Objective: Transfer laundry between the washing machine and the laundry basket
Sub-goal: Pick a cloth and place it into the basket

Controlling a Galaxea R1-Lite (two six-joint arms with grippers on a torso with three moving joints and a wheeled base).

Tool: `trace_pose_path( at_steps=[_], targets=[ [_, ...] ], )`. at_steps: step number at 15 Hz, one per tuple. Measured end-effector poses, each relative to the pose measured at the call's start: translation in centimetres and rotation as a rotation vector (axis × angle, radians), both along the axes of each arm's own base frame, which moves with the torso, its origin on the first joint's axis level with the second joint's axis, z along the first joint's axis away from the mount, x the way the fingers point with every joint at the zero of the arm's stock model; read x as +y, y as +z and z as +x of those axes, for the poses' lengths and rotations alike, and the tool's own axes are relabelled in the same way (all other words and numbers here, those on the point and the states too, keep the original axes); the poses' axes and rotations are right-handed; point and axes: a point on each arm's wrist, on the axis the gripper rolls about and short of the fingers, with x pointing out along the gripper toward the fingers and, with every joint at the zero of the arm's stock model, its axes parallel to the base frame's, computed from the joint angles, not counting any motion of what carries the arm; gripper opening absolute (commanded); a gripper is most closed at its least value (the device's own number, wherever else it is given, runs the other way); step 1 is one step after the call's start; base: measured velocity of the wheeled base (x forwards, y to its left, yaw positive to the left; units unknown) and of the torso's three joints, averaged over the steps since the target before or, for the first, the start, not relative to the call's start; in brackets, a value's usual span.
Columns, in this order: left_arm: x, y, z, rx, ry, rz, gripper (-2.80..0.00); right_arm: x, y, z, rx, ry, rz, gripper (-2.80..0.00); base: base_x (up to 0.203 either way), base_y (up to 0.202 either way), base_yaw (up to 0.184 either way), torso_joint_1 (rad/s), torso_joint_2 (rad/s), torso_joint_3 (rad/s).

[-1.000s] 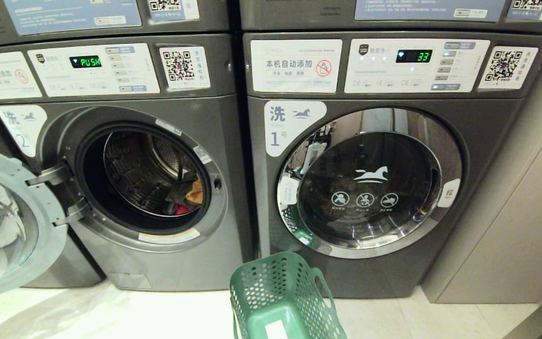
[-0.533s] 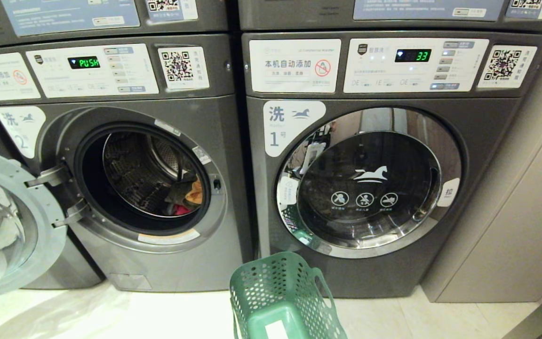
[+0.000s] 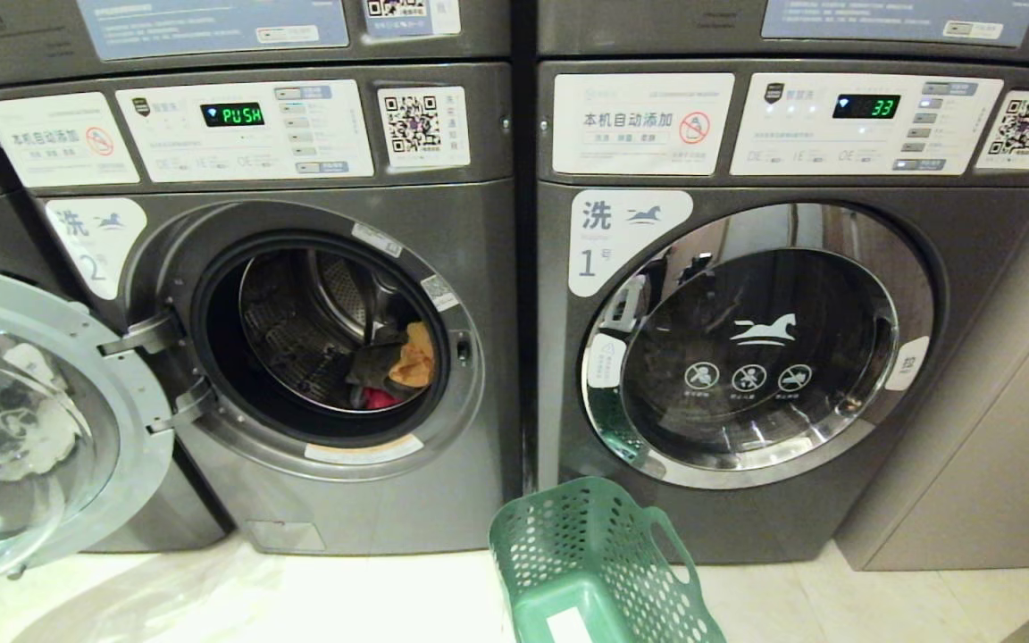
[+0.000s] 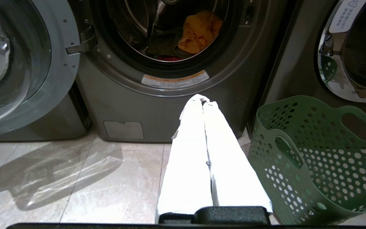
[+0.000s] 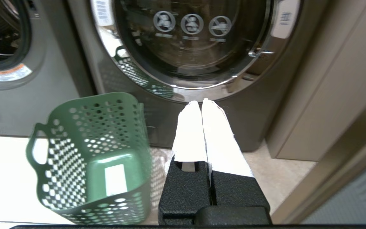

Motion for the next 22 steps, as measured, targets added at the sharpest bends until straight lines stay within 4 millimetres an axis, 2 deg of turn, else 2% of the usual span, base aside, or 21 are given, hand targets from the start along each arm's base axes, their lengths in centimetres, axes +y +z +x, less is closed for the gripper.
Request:
trace_pose_path(
  at_steps=[22],
  targets=[
    [0.00,0.01,0.00,-0.002,0.000,0.000,-2.80,0.00,0.00,0.00,0.000,0.000,0.001,-2.80,0.000,0.196,-0.001,0.002,0.00,0.002]
  ],
)
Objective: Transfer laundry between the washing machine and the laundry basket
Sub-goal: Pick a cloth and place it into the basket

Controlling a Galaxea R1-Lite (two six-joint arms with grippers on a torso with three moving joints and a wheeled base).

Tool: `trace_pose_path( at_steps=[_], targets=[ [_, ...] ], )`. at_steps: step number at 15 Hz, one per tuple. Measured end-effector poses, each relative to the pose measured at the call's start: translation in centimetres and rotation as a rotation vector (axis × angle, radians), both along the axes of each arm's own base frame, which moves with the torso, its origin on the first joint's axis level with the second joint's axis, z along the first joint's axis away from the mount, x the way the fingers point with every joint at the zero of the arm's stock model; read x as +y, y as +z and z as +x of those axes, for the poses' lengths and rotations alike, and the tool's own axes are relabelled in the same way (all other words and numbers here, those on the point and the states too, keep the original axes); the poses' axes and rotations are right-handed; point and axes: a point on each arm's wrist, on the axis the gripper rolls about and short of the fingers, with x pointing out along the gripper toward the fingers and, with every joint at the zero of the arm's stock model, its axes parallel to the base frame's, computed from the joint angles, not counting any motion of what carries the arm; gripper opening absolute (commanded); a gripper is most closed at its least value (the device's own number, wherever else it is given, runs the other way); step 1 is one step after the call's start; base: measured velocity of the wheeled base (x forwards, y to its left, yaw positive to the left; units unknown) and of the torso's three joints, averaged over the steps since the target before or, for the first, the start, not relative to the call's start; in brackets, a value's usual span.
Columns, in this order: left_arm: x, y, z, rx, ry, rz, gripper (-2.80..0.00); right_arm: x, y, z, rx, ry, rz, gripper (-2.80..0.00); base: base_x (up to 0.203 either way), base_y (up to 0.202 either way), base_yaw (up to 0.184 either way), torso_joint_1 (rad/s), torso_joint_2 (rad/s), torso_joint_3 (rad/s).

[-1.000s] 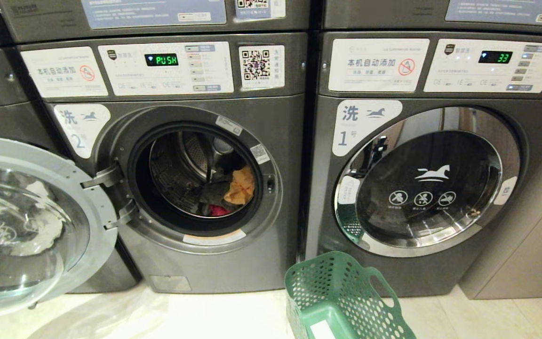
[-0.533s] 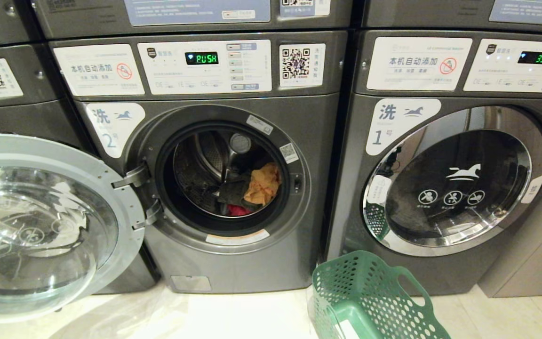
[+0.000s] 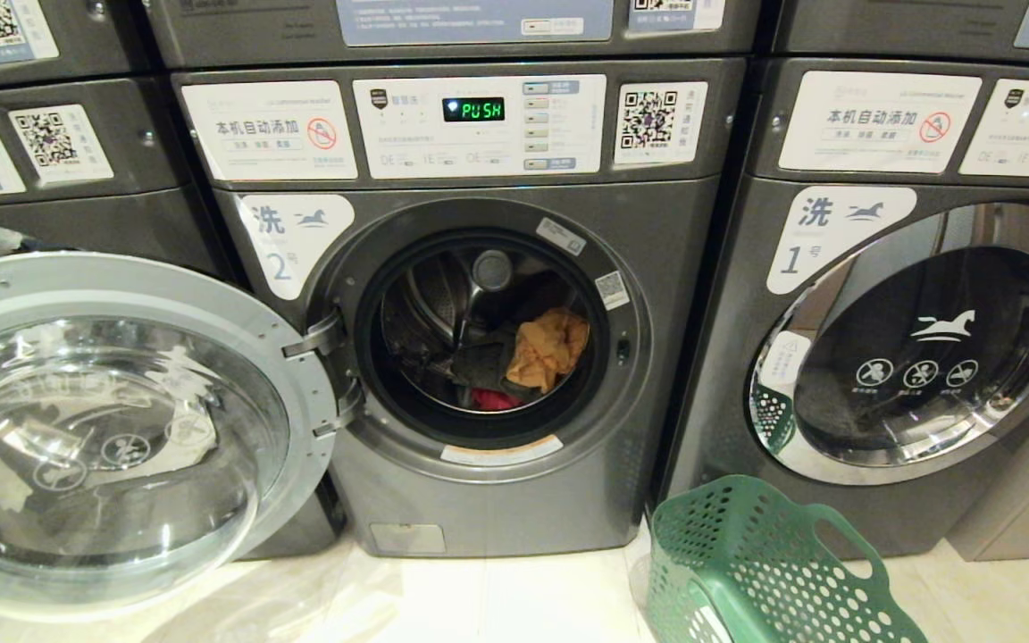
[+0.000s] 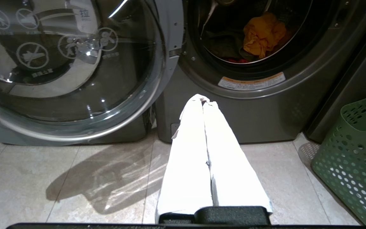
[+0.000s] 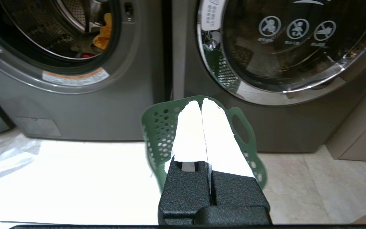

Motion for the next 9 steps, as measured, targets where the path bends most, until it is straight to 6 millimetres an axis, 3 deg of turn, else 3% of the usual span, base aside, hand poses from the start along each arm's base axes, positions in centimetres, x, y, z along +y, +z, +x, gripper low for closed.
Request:
trace_pose_path(
  at_steps=[4,9],
  targets=[
    [0.00,0.00,0.00,0.000,0.000,-0.002,-2.80,0.00,-0.01,0.00,0.000,-0.001,0.000,-2.80,0.000,0.177,-0.001,0.001,0.00,0.003],
    [0.00,-0.05,0.01,0.001,0.001,-0.004,-2.80,0.00,-0.01,0.00,0.000,0.000,0.000,-2.80,0.000,0.013,0.000,0.000,0.00,-0.001]
  ],
)
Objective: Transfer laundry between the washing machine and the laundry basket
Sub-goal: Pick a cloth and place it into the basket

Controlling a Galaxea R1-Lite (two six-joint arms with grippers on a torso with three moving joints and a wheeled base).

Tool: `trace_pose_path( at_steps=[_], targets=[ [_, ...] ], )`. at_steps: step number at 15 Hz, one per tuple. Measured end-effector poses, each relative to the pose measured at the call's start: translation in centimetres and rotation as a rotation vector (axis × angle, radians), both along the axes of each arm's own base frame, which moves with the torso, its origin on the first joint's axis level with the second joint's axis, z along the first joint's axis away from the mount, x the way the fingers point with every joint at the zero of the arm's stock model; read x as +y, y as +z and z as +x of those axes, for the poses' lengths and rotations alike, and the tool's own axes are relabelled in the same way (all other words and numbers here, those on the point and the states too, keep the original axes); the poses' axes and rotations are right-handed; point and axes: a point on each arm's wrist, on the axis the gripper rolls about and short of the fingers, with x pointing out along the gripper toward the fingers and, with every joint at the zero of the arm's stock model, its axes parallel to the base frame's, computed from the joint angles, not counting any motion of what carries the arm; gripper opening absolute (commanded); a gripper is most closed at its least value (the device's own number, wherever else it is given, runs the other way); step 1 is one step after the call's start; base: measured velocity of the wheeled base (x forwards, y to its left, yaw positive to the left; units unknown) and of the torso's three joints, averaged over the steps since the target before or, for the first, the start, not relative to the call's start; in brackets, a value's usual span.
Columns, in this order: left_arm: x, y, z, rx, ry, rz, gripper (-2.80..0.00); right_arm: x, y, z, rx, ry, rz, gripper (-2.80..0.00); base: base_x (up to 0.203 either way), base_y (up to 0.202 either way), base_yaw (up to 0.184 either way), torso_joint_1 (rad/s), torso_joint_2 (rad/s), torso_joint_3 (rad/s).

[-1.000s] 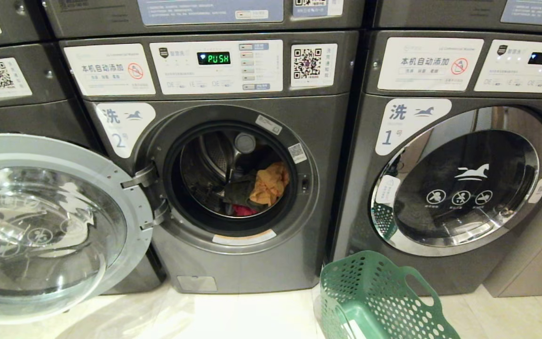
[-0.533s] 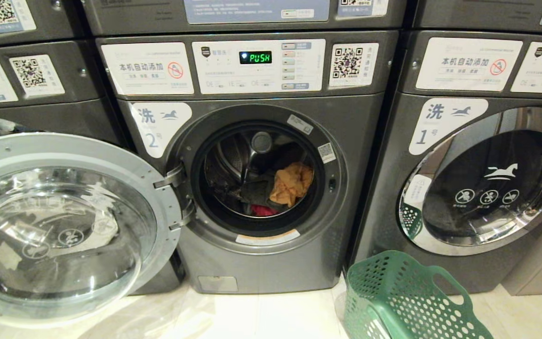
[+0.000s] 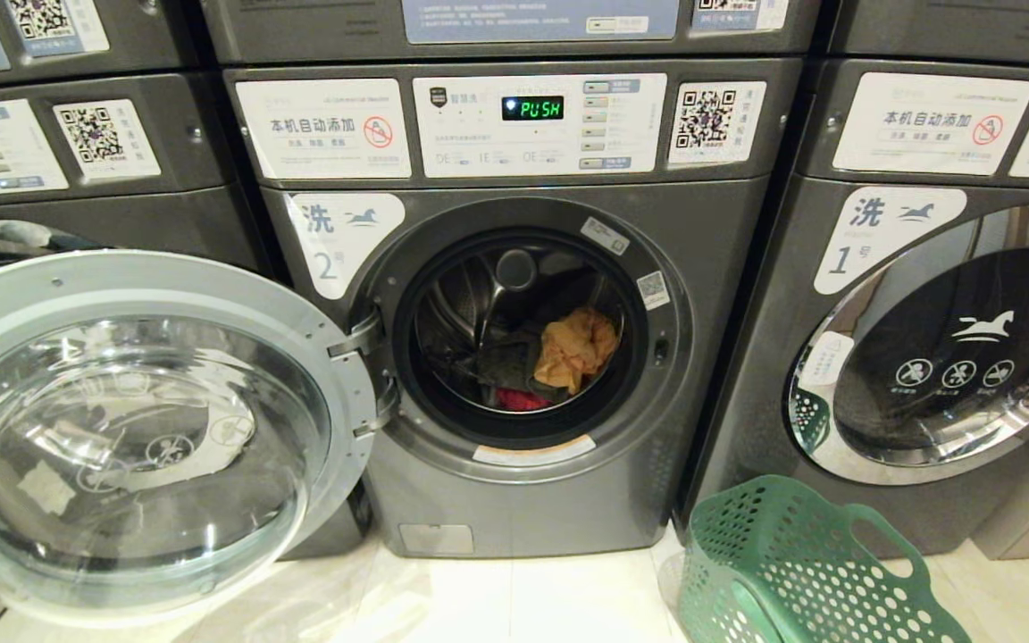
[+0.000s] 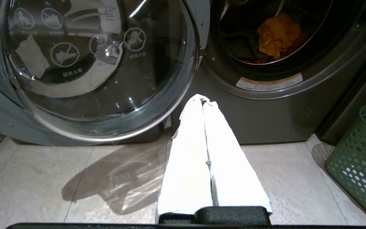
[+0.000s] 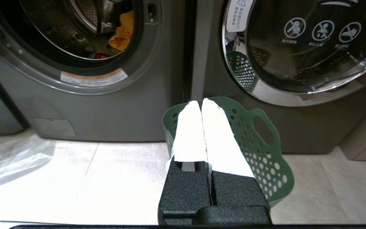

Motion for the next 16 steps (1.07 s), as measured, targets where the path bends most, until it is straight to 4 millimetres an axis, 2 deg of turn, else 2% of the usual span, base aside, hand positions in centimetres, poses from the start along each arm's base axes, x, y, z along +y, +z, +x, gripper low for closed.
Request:
trace_pose_path(
  at_steps=[5,13,16],
  targets=[
    [0.00,0.00,0.00,0.000,-0.001,0.001,-2.80,0.00,0.01,0.00,-0.001,-0.002,0.001,-2.80,0.000,0.000,0.000,0.000,0.00,0.000],
    [0.00,0.01,0.00,0.000,-0.001,0.001,-2.80,0.00,0.02,0.00,-0.001,0.000,0.000,-2.80,0.187,0.000,0.000,0.001,0.00,0.001],
    [0.00,0.01,0.00,0.000,-0.001,0.001,-2.80,0.00,0.00,0.00,0.000,0.000,0.000,-2.80,0.067,0.000,0.000,0.006,0.00,0.002]
  ],
)
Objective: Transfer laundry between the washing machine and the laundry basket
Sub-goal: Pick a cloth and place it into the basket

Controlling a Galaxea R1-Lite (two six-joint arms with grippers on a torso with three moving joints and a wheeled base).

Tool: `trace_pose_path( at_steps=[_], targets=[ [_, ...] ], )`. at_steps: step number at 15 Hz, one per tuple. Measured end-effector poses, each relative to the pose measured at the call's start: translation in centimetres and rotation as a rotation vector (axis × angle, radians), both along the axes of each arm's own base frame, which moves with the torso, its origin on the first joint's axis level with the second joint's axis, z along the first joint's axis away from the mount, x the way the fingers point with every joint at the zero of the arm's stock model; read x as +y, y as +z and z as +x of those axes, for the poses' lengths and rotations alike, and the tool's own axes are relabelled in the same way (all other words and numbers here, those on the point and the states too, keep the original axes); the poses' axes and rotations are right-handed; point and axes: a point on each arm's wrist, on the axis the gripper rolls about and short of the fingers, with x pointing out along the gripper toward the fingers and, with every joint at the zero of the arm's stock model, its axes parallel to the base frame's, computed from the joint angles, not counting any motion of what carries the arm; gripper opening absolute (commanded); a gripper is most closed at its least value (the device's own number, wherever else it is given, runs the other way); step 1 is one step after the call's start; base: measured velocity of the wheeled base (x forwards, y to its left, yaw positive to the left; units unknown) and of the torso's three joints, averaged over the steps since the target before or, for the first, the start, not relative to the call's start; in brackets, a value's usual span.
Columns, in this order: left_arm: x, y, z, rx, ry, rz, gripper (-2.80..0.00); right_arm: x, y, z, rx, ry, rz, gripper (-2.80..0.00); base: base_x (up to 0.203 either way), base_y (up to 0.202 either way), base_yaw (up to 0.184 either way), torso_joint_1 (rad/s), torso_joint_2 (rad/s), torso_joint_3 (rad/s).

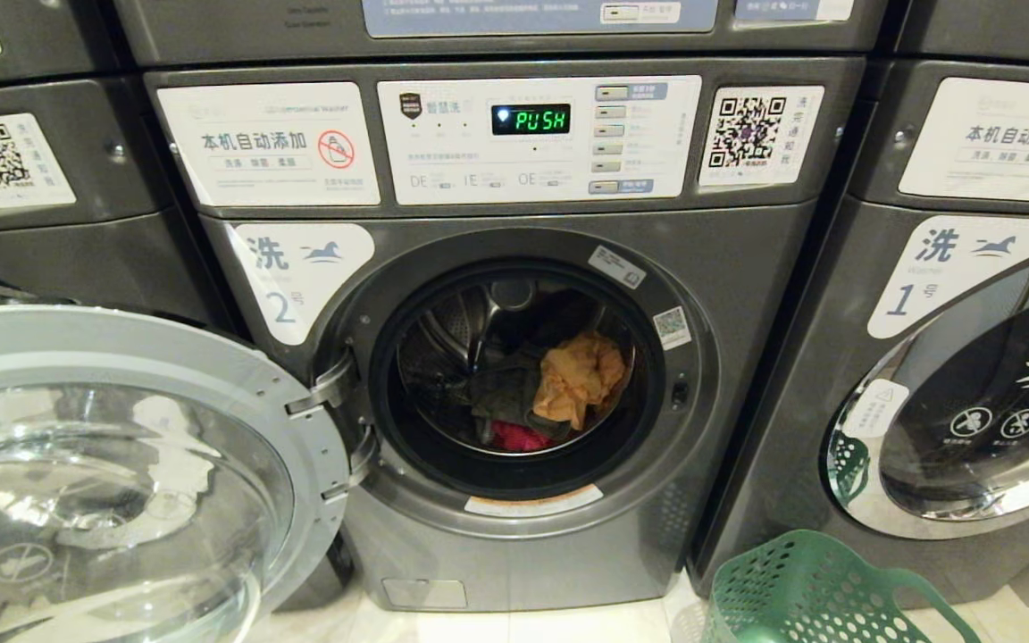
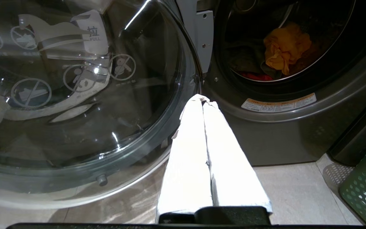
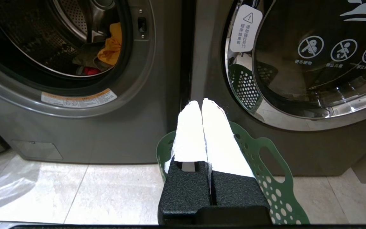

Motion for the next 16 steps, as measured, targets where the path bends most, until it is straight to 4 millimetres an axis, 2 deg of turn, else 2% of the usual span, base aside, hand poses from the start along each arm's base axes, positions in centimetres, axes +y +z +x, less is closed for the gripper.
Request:
trace_pose_path(
  at_steps=[9,16],
  targets=[
    [0.00,0.00,0.00,0.000,0.000,0.000,-2.80,0.01,-0.02,0.01,0.000,0.001,-0.008,-2.80,0.000,0.000,0.006,0.002,0.00,0.001],
    [0.00,0.00,0.00,0.000,0.001,0.000,-2.80,0.00,-0.03,0.01,0.001,0.001,-0.003,-2.80,-0.002,-0.008,0.159,0.002,0.00,0.001]
  ],
)
